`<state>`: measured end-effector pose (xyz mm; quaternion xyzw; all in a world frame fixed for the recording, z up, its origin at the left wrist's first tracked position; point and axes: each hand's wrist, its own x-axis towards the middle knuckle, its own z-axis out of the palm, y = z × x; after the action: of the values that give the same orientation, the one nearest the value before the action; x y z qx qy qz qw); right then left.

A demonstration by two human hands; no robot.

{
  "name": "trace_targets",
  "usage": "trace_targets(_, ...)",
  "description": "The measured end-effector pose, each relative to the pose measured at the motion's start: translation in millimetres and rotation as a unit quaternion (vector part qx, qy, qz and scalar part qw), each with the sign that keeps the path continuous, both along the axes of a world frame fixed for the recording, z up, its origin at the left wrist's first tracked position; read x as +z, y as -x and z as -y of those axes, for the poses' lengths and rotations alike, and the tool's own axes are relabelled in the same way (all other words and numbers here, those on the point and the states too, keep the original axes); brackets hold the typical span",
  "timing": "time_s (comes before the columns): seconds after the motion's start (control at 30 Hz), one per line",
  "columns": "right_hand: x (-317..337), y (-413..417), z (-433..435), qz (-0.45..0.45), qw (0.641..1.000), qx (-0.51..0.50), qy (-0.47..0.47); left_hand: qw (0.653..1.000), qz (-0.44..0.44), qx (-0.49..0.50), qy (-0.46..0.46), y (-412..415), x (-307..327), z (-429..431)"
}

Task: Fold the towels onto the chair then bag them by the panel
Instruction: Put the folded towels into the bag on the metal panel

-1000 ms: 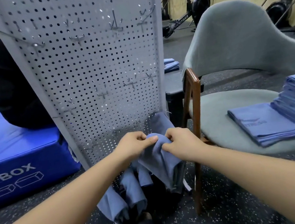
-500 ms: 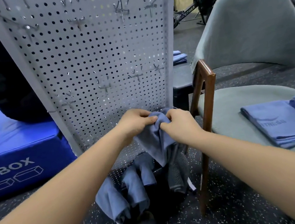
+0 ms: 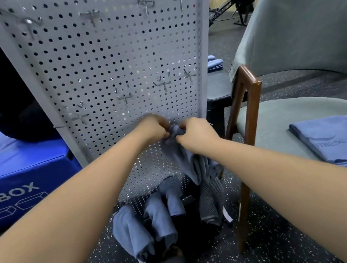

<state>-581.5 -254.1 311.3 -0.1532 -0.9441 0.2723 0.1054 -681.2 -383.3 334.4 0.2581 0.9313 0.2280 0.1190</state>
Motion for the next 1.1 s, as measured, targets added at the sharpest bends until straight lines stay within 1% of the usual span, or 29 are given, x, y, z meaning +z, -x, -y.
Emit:
trace_targets(0.07, -2, 2, 4, 0.001, 1.000, 0.001, -0.006, 1.000, -0.026, 0.015, 0.003, -4, 0, 0)
trace_targets(0.1, -2, 2, 6, -0.004, 1.000, 0.001, -0.005, 0.999, -0.034, 0.026, -0.021, -4, -3, 2)
trace_targets(0.2, -1, 0, 8, -0.035, 0.999, -0.016, 0.007, 0.989, 0.023, 0.042, -0.141, -1, -12, 12)
trace_targets(0.23, -1, 0, 9, -0.038, 0.999, -0.019, 0.011, 0.987, 0.028, 0.046, -0.151, 0, -15, 16)
trace_targets(0.3, -1, 0, 13, -0.023, 1.000, -0.015, 0.006, 0.991, 0.000, 0.045, -0.126, 3, -19, 18)
trace_targets(0.4, -7, 4, 19, 0.018, 1.000, -0.013, 0.000, 0.997, -0.066, 0.027, -0.023, 2, -23, 13)
trace_targets(0.43, -10, 6, 20, 0.024, 1.000, -0.011, 0.005, 0.996, -0.080, 0.033, -0.004, 2, -25, 12)
trace_targets(0.53, -17, 9, 27, 0.043, 0.999, -0.007, -0.008, 0.994, -0.088, 0.054, 0.033, 1, -29, 10)
trace_targets(0.63, -22, 7, 33, 0.089, 0.994, -0.003, -0.057, 0.994, -0.072, 0.051, 0.066, -1, -35, 10)
trace_targets(0.73, -21, 0, 29, 0.121, 0.988, 0.017, -0.097, 0.994, -0.068, 0.052, 0.065, 1, -35, 13)
trace_targets(0.87, -14, -19, 17, 0.108, 0.987, 0.032, -0.117, 0.995, -0.085, 0.056, 0.020, -4, -23, 17)
trace_targets(0.97, -2, -37, 7, 0.090, 0.991, 0.032, -0.089, 0.995, -0.087, 0.047, -0.011, -17, -9, 13)
trace_targets(1.1, 28, -69, -14, 0.042, 0.996, 0.015, -0.077, 0.994, -0.107, -0.005, -0.030, -48, 19, -5)
